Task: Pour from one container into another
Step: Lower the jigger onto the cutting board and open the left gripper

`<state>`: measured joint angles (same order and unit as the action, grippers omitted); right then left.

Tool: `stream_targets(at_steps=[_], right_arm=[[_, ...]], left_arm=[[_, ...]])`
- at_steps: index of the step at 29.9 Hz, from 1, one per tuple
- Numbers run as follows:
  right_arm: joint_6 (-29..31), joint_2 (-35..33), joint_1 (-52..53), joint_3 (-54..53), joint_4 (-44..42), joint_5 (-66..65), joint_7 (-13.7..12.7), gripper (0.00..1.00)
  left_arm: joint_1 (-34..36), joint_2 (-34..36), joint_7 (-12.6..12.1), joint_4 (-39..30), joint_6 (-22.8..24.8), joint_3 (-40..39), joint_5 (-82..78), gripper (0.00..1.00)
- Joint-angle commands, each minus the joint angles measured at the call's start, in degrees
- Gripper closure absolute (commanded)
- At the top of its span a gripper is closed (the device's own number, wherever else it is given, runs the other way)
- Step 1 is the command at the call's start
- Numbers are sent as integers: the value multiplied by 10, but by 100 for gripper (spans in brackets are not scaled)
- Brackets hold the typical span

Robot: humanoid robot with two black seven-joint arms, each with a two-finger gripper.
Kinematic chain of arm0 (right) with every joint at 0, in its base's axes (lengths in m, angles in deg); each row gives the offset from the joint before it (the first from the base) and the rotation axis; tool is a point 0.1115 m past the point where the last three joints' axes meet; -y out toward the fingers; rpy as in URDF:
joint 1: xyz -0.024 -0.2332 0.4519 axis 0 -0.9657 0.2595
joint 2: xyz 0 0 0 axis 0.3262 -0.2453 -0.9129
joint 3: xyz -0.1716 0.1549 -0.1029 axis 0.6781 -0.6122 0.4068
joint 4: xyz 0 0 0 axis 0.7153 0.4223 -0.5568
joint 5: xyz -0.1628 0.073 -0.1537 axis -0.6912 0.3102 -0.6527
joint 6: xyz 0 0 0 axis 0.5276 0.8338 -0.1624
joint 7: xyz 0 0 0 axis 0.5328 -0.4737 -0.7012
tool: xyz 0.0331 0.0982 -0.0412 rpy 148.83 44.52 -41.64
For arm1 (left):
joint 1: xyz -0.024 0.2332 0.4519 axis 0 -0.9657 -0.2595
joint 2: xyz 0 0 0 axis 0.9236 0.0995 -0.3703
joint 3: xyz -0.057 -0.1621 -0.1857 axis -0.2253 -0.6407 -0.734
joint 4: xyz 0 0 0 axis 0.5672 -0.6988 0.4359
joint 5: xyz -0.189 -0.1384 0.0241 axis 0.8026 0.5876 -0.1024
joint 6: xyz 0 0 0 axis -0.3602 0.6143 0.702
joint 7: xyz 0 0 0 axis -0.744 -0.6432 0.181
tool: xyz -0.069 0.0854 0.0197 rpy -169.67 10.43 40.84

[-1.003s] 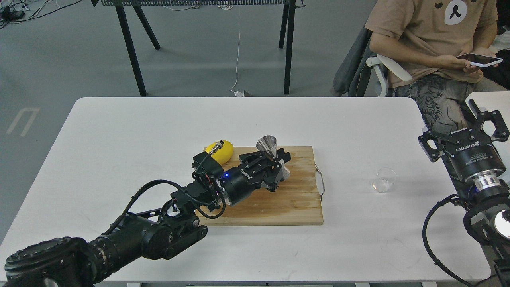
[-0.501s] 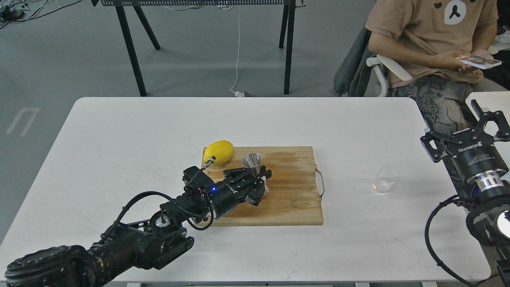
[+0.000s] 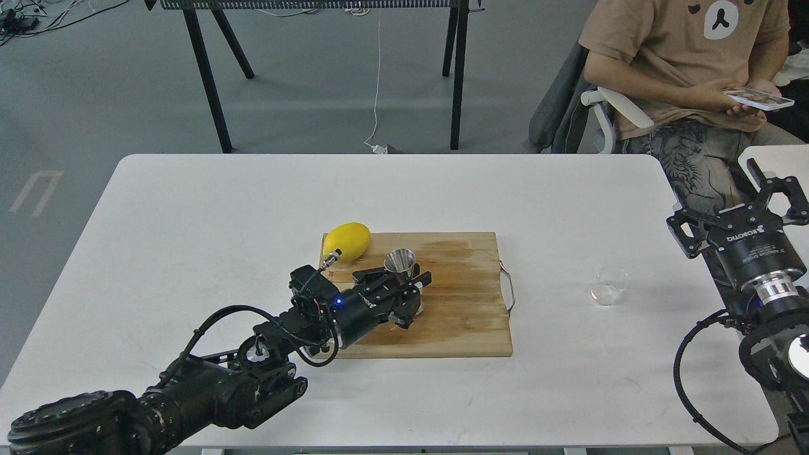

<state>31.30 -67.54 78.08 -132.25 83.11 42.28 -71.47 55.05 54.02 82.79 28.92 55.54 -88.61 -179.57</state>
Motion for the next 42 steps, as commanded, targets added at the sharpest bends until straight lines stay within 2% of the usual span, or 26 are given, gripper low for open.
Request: stream_targets(at_steps=[1,5,6,8,12,31,35,42], right_arm=[[0,0,0,1,0,-1,0,1],[0,0,0,0,0,0,0,1],[0,0,0,0,0,0,0,1],[0,0,0,0,0,-1,0,1],[0,0,0,0,0,0,0,1],[0,0,-3,0,0,0,0,1],[0,0,-3,1,0,0,0,1],[0,0,-3,1,0,-1,0,1]], left_arm=[[0,0,0,0,0,0,1,50],[0,0,0,0,0,0,1,39],[0,0,0,0,0,0,0,32],[0,0,0,-1,0,0,1,11],[-3,0,0,-2,0,1,1,4],[-31,0,0,-9,0,3,1,1],[-38,0,0,-31,0,-1,1,1],[-44,25,0,-33,0,-4,3,1]])
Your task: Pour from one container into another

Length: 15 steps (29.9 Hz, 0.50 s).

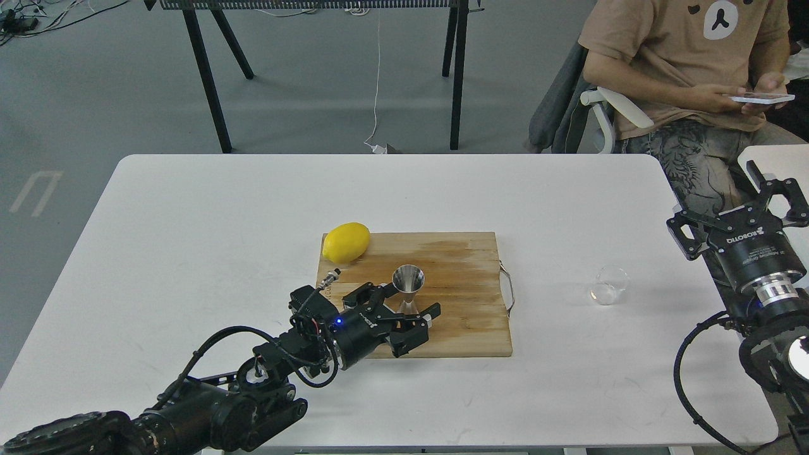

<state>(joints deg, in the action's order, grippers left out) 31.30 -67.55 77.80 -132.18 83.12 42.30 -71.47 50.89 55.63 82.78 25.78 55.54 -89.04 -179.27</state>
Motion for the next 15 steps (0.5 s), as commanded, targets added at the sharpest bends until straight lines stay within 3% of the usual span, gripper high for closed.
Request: stream_targets(at_steps=[1,10,15], right_arm=[[0,0,0,0,0,0,0,1],[0,0,0,0,0,0,0,1],[0,-1,-1,-1,0,0,0,1]], left_arm=[[-2,10,0,-1,0,-1,0,1],[-16,30,0,-6,0,-1,0,2],[-36,88,0,-77,0,-1,6,2]])
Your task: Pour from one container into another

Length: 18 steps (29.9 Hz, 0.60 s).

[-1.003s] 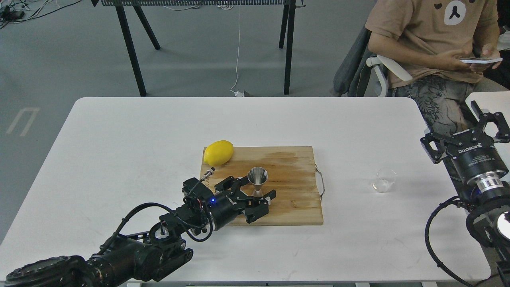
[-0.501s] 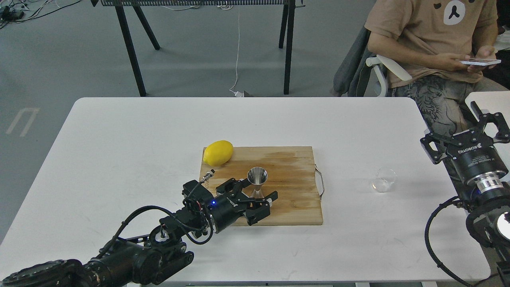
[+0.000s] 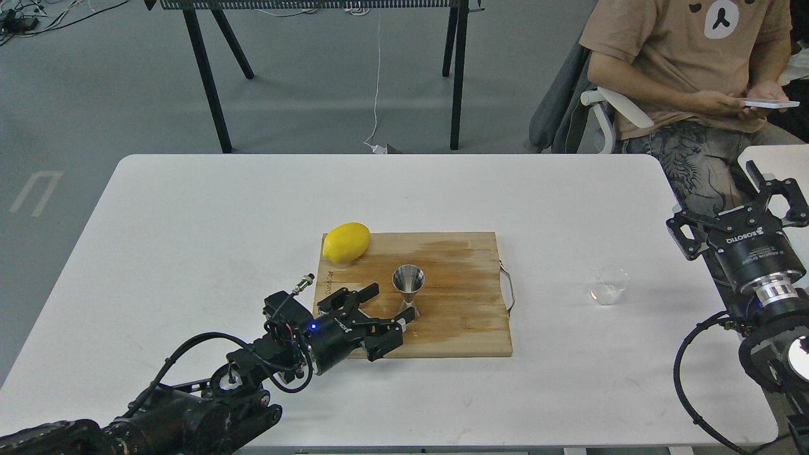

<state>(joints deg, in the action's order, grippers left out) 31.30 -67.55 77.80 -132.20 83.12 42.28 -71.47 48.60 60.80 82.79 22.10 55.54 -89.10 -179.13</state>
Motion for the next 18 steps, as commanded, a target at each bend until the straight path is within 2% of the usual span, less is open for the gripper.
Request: stream_targets(at_steps=[1,10,14,17,18], right_arm=[[0,-1,-1,-1,0,0,0,1],[0,-3,-1,2,1,30,-5,1],[0,-3,-1,4,2,37,-5,1],[0,-3,-2,7,6,37,-6,1],[0,-3,-2,8,7,37,-6,1]], left_arm=[[-14,49,0,-56,0,0,15,2],[-8,207,0,-209,10,-6,260,2],[-7,244,0,-223,176,-37,347,2],[-7,263,0,-216,353,-84,400,2],[-7,271,0,-210,429,-103,421,2]])
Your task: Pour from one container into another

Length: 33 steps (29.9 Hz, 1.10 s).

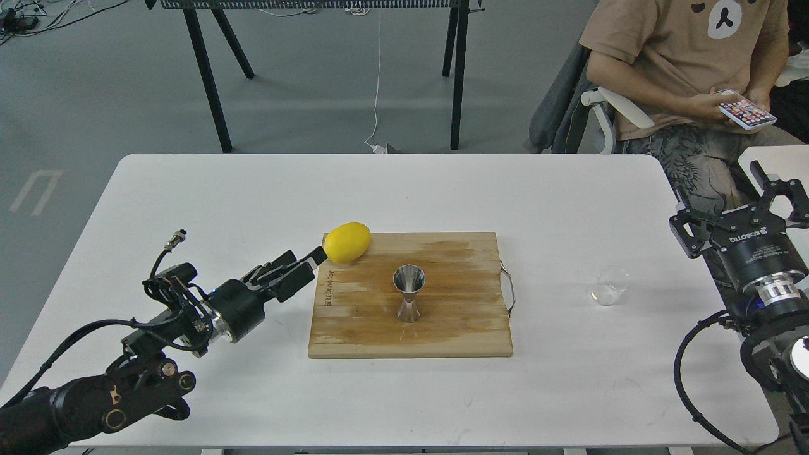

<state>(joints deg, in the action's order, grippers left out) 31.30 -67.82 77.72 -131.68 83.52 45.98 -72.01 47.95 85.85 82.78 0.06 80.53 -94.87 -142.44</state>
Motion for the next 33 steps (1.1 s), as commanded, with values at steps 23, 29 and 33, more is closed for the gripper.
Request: stream_targets(at_steps=[23,29,33], right_arm=[[-560,1,-82,-52,278,209,-2,1],[-560,0,-79,-36,280,207,-15,1],[-560,-2,-72,1,273,202,-24,1]], left_arm=[[23,39,0,213,310,-157,468,1],[23,31,0,213,310,-157,468,1],[23,27,0,218,310,-156,468,1]])
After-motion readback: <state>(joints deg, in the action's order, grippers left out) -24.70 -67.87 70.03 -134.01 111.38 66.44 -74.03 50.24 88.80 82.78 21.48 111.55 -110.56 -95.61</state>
